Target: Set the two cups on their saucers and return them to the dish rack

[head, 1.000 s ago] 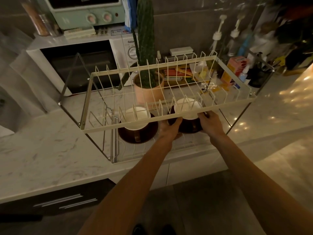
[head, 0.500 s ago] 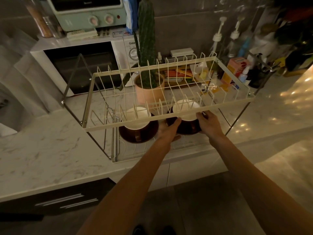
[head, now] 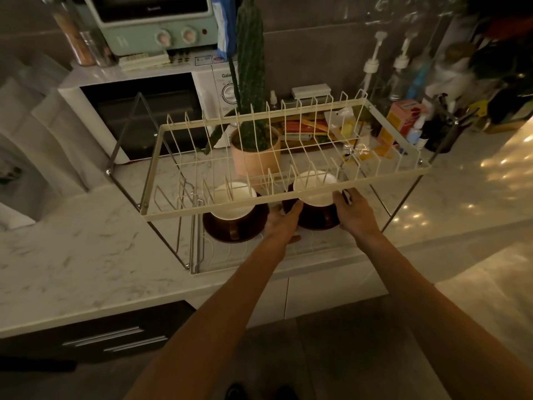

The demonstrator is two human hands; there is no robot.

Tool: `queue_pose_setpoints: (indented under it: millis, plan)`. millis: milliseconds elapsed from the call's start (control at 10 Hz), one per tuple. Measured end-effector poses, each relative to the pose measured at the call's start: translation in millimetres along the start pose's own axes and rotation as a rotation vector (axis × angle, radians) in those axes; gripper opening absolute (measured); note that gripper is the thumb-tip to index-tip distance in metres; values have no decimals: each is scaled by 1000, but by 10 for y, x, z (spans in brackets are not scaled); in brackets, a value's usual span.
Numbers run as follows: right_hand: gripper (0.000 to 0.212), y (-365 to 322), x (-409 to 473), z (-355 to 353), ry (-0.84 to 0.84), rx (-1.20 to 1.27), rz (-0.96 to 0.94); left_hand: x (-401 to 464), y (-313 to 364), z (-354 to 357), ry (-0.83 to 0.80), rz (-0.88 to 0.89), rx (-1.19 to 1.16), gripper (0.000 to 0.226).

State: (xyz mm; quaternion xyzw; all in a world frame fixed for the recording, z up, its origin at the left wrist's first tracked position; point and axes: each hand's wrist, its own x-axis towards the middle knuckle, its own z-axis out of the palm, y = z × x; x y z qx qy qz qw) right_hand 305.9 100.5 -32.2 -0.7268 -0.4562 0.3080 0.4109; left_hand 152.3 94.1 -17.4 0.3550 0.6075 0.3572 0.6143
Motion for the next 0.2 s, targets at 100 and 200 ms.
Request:
queue_pose_setpoints:
  millis: [100,200]
  plan:
    - [40,-67,-99,-49,30,-155,-104,-10,-41,-105,-3,44,153,61]
    - [46,-95,-179,-32,76,-269,-176,-47,-63,-221,7,146,342,63]
